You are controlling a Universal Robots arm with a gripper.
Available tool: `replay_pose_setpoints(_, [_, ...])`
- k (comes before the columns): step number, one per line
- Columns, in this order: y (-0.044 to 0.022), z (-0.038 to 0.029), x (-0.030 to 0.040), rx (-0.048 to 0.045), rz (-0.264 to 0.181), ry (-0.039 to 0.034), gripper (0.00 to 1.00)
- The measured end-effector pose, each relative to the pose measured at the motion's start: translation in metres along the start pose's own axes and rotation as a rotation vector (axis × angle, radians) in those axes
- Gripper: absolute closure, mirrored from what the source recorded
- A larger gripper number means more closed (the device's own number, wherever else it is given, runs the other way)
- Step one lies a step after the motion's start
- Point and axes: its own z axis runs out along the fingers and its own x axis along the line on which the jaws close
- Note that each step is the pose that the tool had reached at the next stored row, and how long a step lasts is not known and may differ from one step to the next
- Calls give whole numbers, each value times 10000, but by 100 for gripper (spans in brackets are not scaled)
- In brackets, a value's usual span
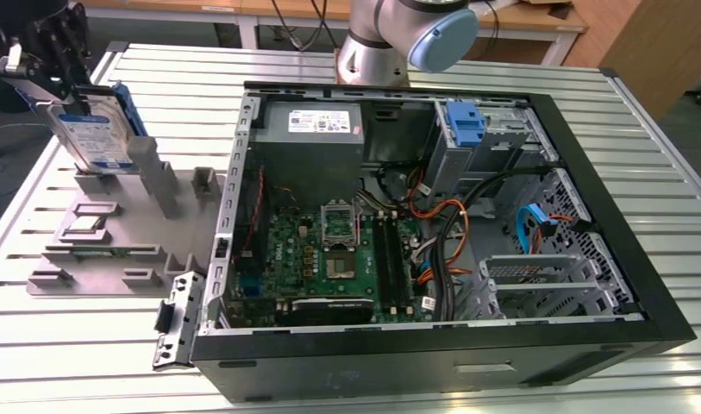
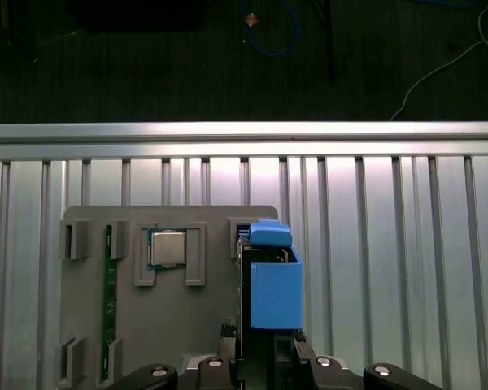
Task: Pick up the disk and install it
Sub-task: 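Pick up the disk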
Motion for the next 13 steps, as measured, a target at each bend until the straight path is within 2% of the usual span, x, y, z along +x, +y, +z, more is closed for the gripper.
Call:
replay_pose_setpoints(7, [1,-9,0,-2,0,1,65])
replay_pose_setpoints(13, [7,-101,-5,-2,0,1,65])
